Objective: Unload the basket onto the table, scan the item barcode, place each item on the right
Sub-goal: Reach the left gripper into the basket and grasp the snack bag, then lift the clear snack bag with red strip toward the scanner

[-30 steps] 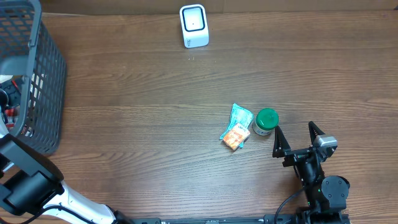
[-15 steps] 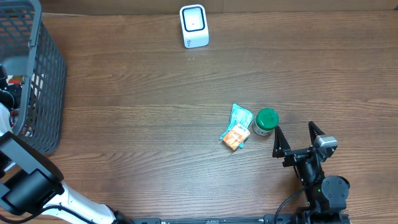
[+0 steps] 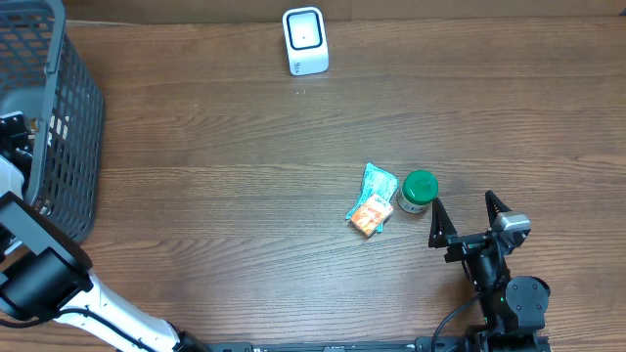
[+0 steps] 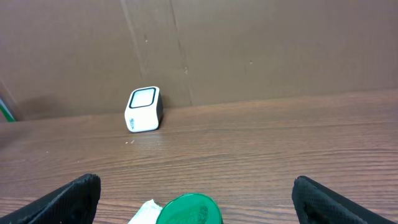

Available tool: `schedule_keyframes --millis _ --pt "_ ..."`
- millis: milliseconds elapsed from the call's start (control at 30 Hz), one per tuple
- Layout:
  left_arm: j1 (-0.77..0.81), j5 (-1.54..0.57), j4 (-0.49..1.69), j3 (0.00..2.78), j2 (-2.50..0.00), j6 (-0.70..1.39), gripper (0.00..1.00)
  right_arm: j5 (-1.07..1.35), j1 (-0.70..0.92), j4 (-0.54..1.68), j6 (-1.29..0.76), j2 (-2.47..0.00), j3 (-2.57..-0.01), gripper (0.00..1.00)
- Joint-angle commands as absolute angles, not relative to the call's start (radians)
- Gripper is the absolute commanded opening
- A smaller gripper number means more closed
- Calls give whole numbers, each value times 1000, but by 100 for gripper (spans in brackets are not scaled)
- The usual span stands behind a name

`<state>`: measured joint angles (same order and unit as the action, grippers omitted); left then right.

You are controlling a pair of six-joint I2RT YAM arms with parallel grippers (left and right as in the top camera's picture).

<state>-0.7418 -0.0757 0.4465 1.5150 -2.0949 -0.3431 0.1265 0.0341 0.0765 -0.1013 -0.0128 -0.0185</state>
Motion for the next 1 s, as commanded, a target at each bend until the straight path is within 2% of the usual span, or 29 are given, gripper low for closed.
schedule_keyframes --millis 0,67,233,333,500,533,733,967 --pt "-751 -104 456 1505 -2129 -317 100 125 33 73 -104 -4 -8 100" --pt "-751 -104 471 1505 -2132 -317 94 125 33 73 -104 -4 -8 100" --pt "-749 -114 492 1505 -2132 -318 54 125 33 73 -104 -4 -8 100" --pt "-745 -148 501 1505 -2132 -318 47 125 33 73 -104 -4 -8 100" --pt "-743 -155 499 1507 -2131 -317 7 125 33 73 -104 -4 -8 100" --pt "-743 -155 497 1509 -2131 -308 4 125 33 73 -104 -4 -8 100" --pt "-743 -157 521 1579 -2127 -115 4 125 33 73 -104 -4 -8 100" --pt "-740 -158 693 1788 -2078 -87 4 125 33 73 -104 -4 -8 100"
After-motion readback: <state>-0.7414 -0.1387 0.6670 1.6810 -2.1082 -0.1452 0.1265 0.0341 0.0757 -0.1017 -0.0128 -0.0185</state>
